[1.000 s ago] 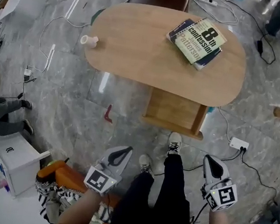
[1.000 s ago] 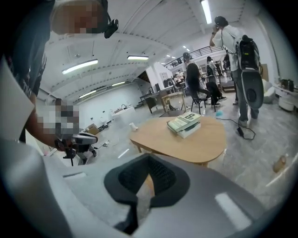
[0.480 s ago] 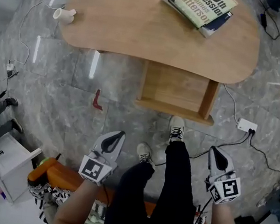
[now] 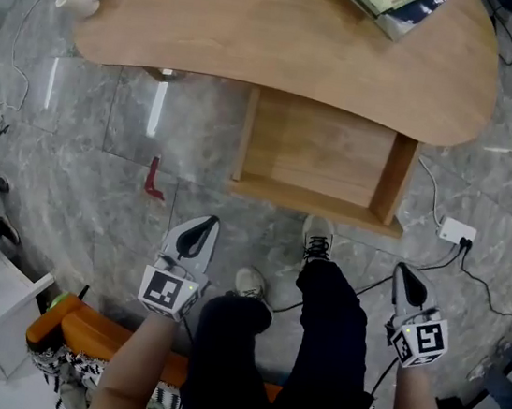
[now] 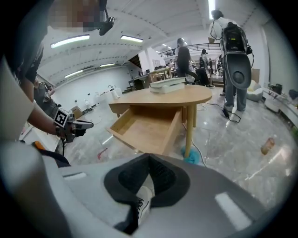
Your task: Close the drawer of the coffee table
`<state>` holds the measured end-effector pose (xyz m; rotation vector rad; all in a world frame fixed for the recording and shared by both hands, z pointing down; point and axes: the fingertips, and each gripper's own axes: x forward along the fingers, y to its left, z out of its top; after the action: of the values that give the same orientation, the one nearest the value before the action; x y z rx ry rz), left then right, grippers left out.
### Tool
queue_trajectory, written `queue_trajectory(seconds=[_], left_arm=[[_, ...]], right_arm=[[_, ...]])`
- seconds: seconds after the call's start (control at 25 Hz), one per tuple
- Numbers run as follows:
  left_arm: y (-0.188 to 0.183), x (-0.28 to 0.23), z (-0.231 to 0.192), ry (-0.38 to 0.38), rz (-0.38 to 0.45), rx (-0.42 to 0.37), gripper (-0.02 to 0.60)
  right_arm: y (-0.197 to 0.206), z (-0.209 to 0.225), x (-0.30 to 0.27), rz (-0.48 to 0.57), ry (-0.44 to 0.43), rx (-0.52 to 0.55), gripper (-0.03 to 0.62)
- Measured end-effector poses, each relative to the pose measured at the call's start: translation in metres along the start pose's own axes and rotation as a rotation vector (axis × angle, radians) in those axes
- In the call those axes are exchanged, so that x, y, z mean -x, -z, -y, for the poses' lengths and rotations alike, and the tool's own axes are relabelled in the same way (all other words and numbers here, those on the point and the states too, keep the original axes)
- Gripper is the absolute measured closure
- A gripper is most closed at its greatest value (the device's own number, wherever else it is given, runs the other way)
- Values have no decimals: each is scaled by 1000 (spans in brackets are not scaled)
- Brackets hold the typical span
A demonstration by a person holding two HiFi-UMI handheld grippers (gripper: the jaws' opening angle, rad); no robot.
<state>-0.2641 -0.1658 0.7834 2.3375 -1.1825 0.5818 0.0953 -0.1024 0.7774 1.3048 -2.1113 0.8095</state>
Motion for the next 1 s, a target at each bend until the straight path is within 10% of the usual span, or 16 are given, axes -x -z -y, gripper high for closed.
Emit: queue_trajectory(seconds=[0.76,1.0], left_arm=[[67,-61,-44,30,183,-260,580],[68,-71,-53,60,244,-333,469]], right_arm=[[108,55,-84,188,126,26,591],[99,65,-100,298,163,74,454]])
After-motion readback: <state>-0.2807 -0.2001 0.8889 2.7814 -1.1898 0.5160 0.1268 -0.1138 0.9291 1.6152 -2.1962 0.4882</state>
